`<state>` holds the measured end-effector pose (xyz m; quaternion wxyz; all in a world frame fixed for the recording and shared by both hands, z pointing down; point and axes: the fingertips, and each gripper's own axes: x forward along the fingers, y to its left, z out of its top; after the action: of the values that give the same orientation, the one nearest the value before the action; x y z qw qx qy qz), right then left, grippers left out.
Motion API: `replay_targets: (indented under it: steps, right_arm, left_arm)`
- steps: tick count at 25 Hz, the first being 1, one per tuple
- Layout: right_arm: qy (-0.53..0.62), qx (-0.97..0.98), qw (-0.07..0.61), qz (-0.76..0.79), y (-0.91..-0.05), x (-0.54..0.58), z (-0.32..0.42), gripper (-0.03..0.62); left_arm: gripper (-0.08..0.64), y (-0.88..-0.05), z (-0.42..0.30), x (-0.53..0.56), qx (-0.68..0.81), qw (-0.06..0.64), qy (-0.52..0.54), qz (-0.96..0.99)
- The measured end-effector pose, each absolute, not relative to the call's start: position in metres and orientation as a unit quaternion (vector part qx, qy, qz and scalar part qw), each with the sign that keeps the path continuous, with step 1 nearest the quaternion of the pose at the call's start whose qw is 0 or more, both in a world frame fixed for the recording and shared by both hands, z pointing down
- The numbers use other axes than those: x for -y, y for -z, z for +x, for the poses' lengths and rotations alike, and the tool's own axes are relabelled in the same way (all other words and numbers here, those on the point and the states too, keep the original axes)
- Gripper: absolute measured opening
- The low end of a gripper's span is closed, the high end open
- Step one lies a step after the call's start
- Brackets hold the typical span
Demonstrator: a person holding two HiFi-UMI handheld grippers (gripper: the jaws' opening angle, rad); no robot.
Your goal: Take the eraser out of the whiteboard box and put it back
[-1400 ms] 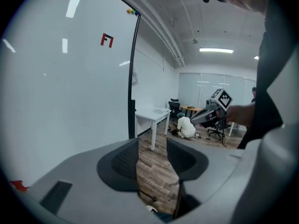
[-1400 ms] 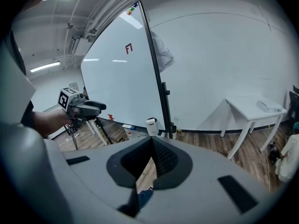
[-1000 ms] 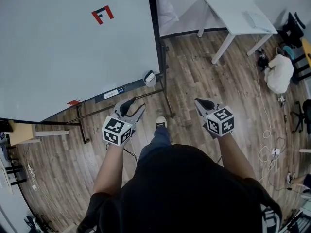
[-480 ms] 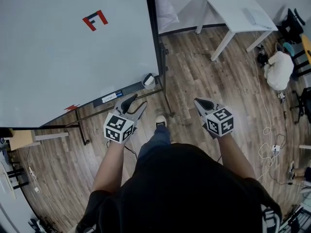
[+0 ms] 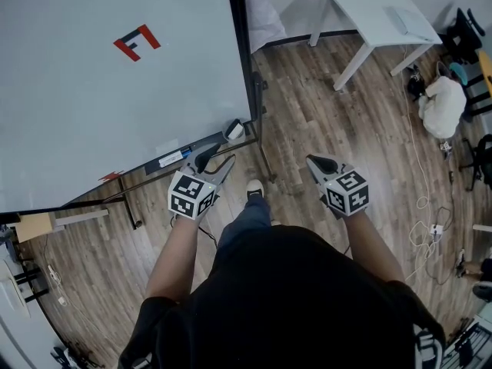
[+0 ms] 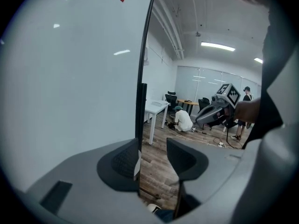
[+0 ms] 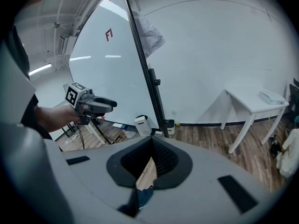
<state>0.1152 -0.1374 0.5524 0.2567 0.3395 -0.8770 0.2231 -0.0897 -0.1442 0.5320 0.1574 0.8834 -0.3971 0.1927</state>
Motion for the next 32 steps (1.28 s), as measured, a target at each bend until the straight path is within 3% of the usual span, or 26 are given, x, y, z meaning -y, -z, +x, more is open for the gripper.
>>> replay_targets:
  steps: [21, 32]
  right_arm:
    - [-0.256, 0.866, 0.269, 0.334, -0.585, 0.166, 0.100, -0.005]
    - [-0.271, 0.859, 0.276, 0.334, -0.601, 0.171, 0.100, -0.005]
  left_arm:
    - [0.199, -0.586, -0.085, 0.203, 0.380, 0.173, -0.251, 0.873]
    - [0.244, -0.616, -0.079, 0.219, 0.365, 0.189, -0.283, 0.867]
